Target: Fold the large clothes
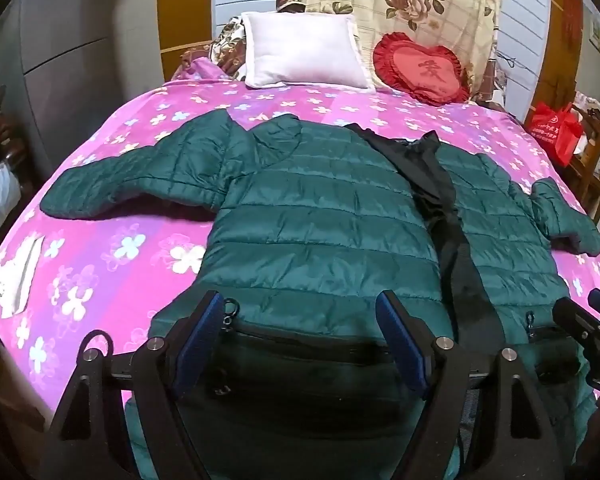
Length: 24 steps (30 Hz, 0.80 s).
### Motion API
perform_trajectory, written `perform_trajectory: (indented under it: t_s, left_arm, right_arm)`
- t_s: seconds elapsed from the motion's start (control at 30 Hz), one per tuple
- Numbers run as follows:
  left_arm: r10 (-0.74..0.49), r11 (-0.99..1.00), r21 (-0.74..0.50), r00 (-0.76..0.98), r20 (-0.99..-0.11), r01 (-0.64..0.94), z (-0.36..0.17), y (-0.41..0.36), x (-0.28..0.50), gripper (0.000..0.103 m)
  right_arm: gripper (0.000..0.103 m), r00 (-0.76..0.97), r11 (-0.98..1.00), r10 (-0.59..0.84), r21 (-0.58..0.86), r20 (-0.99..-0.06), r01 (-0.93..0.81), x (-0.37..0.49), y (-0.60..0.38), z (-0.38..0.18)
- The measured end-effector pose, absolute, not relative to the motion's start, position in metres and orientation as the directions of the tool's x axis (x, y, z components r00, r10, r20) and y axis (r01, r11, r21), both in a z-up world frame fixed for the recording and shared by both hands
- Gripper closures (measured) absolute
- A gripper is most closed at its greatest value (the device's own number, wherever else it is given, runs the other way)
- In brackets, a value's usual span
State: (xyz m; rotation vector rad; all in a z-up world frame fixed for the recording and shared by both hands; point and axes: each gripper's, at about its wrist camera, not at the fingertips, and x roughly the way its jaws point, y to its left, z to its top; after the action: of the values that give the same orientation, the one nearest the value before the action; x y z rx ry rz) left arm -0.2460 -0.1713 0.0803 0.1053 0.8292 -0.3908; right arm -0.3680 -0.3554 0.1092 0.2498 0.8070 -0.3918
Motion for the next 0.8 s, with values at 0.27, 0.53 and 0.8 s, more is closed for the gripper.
perform_trajectory:
  t_s: [0.27, 0.53, 0.8]
  left_arm:
    - [-0.306, 0.921, -0.068, 0.607, -0.734, 0.384, 0.079, -0.176, -0.246, 0.051]
    - [-0.312, 0.92, -0.08, 0.591, -0.744, 0.384, 0.073, -0.18, -0.243, 0.051]
    - [-0.31, 0.919, -0.073, 0.594, -0.742, 0.388, 0.073, -0.182, -0.242, 0.051]
  right_arm:
    - [0.0, 0.63, 0.898, -0.23, 0.087, -0.741, 0.43, -0.363, -0.359, 0.107]
    - [0.0, 0.624, 0.891, -0.238, 0.088, -0.744, 0.446, -0.358, -0.357, 0.107]
    - [0.0, 0.627, 0.89, -0.232, 0.097, -0.744, 0.445, -0.351, -0.36, 0.103]
